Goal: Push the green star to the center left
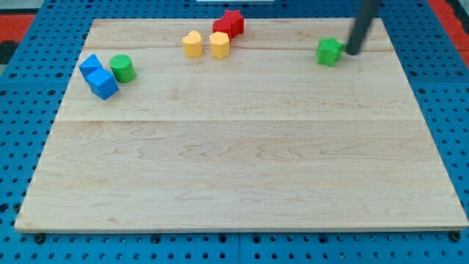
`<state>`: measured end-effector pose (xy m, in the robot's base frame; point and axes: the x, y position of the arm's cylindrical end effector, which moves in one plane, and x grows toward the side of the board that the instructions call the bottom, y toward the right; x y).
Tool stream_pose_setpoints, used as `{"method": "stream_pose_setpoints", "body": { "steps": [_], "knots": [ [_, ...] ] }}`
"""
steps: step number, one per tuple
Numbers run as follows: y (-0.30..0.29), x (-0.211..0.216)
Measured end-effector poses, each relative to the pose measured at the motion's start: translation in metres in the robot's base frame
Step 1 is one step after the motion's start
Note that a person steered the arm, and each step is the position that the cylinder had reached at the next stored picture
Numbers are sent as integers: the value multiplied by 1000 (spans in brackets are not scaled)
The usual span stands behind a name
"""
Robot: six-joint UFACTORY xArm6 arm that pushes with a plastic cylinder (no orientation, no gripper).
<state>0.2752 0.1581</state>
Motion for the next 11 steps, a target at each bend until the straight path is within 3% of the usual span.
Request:
{"method": "stream_pose_setpoints", "body": {
  "steps": [1,2,3,4,5,8,11],
  "knots": [
    [-115,15],
    [-207,59],
    [-148,65],
    [-168,78],
    [-233,100],
    [-304,103],
    [-314,92]
  ]
}}
